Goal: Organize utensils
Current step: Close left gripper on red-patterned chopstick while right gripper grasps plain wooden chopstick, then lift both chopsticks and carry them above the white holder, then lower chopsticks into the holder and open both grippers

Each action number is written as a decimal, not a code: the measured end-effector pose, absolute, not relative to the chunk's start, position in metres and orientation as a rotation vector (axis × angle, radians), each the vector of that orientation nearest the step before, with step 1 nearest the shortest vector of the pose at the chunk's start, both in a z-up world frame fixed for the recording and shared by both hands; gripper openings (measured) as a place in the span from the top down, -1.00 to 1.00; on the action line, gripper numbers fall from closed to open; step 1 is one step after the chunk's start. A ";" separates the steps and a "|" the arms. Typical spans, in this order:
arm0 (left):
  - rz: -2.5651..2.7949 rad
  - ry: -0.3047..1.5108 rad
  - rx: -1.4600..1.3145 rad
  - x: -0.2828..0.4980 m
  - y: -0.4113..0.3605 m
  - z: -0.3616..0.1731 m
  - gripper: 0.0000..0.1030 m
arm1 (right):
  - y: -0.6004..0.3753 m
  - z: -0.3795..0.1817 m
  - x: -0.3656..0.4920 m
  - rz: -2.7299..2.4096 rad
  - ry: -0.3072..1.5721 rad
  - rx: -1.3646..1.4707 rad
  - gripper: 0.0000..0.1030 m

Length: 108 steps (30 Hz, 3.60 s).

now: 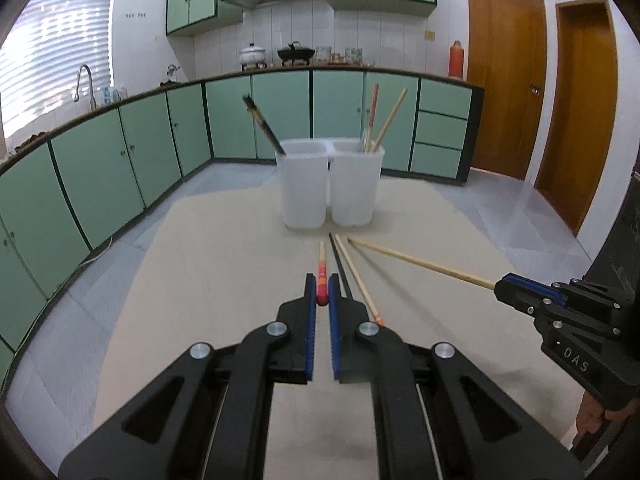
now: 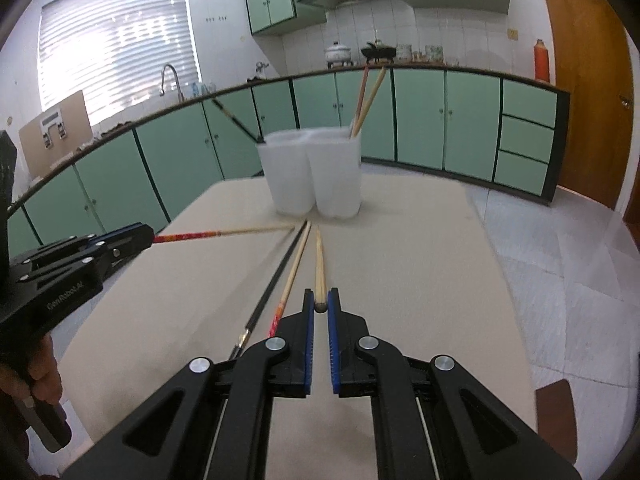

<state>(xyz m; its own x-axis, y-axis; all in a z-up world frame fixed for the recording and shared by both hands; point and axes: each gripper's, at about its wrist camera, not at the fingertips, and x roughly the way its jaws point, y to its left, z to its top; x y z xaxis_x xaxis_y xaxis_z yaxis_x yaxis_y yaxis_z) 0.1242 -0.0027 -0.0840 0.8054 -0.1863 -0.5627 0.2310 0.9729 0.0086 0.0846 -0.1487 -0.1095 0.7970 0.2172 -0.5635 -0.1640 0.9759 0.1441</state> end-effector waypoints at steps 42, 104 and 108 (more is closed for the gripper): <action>-0.326 0.502 0.015 0.138 0.004 0.014 0.90 | -0.160 0.015 0.119 0.284 0.481 0.014 0.87; -0.225 0.517 0.006 0.364 -0.015 0.016 0.37 | -0.138 0.013 0.315 0.266 0.525 0.057 0.71; -0.217 0.468 -0.020 0.341 -0.005 0.027 0.16 | -0.151 0.025 0.292 0.209 0.450 0.059 0.21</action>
